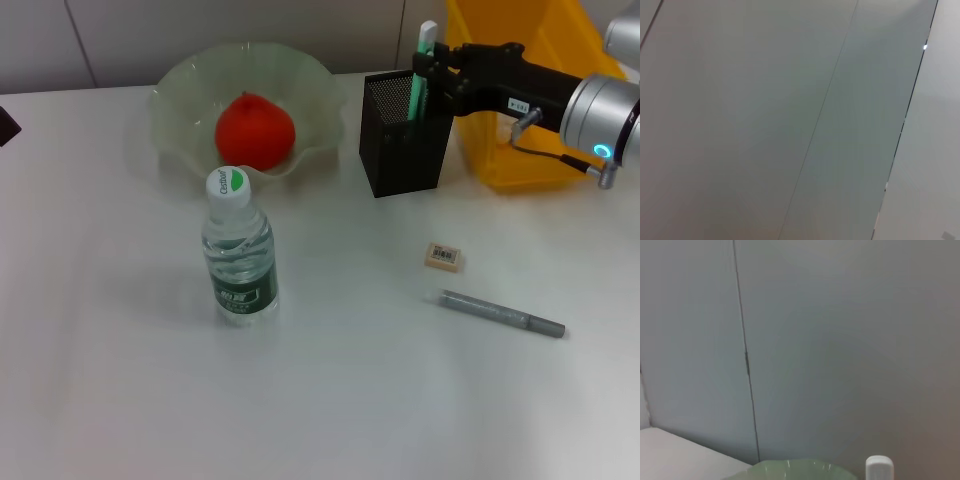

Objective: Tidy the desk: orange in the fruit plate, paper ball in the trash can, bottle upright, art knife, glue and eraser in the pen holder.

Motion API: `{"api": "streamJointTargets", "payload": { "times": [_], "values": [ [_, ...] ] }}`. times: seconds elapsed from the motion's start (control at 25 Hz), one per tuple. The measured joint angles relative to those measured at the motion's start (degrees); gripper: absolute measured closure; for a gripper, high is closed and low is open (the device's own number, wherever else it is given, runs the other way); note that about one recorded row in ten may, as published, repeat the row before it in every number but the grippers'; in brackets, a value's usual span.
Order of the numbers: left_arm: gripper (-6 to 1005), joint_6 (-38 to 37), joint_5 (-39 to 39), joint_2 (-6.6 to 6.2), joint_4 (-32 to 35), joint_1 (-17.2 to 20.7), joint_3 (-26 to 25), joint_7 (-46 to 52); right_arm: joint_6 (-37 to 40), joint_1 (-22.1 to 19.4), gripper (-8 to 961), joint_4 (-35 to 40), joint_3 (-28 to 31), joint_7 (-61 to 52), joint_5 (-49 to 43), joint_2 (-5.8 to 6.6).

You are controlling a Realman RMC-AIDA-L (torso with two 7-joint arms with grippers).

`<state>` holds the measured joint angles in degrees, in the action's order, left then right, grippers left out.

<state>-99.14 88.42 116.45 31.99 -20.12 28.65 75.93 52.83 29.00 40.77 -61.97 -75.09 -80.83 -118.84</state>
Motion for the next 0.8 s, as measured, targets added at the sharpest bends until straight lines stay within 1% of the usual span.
{"api": "streamJointTargets", "payload": {
  "times": [0.2, 0.6, 0.68, 0.8],
  "values": [
    [965, -0.1, -0.1, -0.07, 0.0, 0.0, 0.0, 0.0, 0.6, 0.3, 738, -1.3, 0.0, -2.0, -0.2, 0.83],
    [966, -1.0, -0.5, -0.19, 0.1, 0.0, 0.0, 0.0, 0.8, 0.1, 736, -1.4, -0.4, -4.9, -1.1, 1.75],
    [966, -1.7, -0.4, -0.54, 0.1, 0.0, 0.4, 0.0, 0.9, 0.1, 684, -1.2, -0.5, -5.0, -1.2, 1.79],
    [967, -2.3, -0.2, -0.71, 0.1, 0.0, 0.5, 0.1, 1.7, 0.1, 605, -0.5, -0.6, -5.4, -1.5, 1.90]
  ]
}}
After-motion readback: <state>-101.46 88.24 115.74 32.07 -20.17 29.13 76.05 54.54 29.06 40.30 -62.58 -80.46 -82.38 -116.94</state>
